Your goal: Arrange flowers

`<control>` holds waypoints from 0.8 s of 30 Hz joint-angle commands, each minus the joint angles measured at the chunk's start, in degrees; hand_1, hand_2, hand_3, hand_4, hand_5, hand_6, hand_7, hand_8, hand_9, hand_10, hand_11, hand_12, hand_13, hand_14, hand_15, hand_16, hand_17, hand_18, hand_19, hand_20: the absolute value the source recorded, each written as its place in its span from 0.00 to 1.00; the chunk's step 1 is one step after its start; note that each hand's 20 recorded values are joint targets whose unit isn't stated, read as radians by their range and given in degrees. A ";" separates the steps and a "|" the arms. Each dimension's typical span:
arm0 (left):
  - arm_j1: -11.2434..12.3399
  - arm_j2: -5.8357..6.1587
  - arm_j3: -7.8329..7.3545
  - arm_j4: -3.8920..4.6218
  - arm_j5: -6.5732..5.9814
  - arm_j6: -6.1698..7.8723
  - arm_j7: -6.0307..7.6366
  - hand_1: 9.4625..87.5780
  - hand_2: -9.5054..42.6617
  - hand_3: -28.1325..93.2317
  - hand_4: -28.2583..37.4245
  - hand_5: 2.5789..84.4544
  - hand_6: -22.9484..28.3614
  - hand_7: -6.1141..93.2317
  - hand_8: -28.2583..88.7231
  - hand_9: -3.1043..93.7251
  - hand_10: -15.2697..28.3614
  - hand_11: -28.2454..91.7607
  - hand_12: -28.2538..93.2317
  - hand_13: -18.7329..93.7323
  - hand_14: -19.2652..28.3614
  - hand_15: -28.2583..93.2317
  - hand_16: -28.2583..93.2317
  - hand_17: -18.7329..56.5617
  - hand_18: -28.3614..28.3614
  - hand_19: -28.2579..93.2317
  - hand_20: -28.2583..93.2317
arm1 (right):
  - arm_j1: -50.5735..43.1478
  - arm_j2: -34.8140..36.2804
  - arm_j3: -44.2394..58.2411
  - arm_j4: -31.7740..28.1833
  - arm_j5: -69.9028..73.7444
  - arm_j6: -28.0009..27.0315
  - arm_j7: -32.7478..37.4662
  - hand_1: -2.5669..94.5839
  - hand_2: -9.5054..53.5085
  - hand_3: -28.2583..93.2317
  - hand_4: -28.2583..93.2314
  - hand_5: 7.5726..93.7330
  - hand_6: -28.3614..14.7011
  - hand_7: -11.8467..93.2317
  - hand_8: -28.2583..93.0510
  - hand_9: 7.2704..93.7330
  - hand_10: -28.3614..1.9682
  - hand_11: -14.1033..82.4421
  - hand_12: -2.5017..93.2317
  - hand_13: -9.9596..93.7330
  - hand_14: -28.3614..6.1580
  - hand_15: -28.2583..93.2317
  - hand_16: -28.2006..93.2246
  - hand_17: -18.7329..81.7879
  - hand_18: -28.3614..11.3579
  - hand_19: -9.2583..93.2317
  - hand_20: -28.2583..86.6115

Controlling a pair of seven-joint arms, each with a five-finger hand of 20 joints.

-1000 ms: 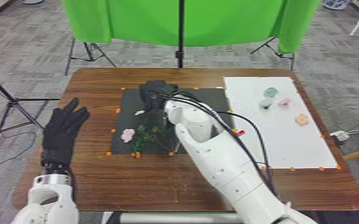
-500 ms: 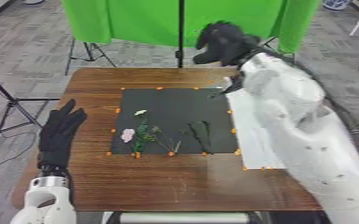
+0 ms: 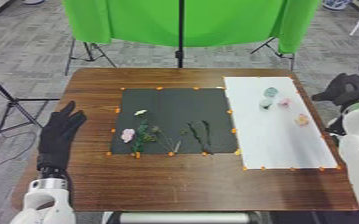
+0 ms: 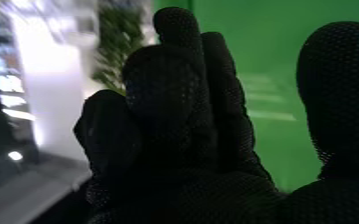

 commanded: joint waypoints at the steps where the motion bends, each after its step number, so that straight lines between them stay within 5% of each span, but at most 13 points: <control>1: 0.06 -0.58 0.70 0.39 0.48 -0.42 -1.11 0.10 0.30 0.75 0.00 0.47 0.54 0.12 0.20 0.47 0.66 0.34 0.31 0.48 0.74 0.31 0.24 0.34 0.69 0.25 0.39 | -0.45 -3.93 -2.37 4.90 -0.02 1.66 0.80 0.38 0.00 0.72 0.13 0.63 0.67 0.24 0.17 0.80 0.47 0.37 0.27 0.91 0.68 0.73 0.49 0.77 0.41 1.00 0.67; 16: 0.27 -0.58 0.78 0.46 0.33 -0.73 -1.42 0.10 0.30 0.76 0.00 0.47 0.54 0.12 0.20 0.47 0.66 0.35 0.31 0.48 0.73 0.31 0.24 0.34 0.69 0.25 0.39 | -2.08 -6.59 -4.48 9.47 -2.47 4.78 -1.23 0.37 0.00 0.72 0.12 0.62 0.66 0.24 0.17 0.81 0.48 0.38 0.27 0.92 0.70 0.72 0.49 0.79 0.42 1.00 0.68; 22: 0.65 -0.55 0.52 0.28 0.32 -0.83 -1.21 0.11 0.30 0.76 0.00 0.47 0.54 0.12 0.20 0.47 0.66 0.35 0.31 0.48 0.74 0.31 0.24 0.34 0.69 0.25 0.39 | -3.06 -6.69 -6.94 12.12 -6.22 13.38 -3.71 0.46 0.00 0.73 0.11 0.67 0.67 0.28 0.17 0.86 0.58 0.41 0.27 0.94 0.74 0.72 0.50 0.80 0.43 1.00 0.69; 24: 0.67 -0.65 0.56 0.31 0.28 -0.75 -0.90 0.11 0.30 0.76 0.00 0.47 0.54 0.12 0.20 0.47 0.66 0.35 0.31 0.48 0.73 0.31 0.24 0.34 0.69 0.25 0.39 | -3.09 -6.37 -7.82 12.86 -7.01 15.43 -4.47 0.51 0.00 0.71 0.09 0.69 0.67 0.29 0.24 0.88 0.59 0.42 0.27 0.95 0.75 0.72 0.50 0.81 0.44 1.00 0.70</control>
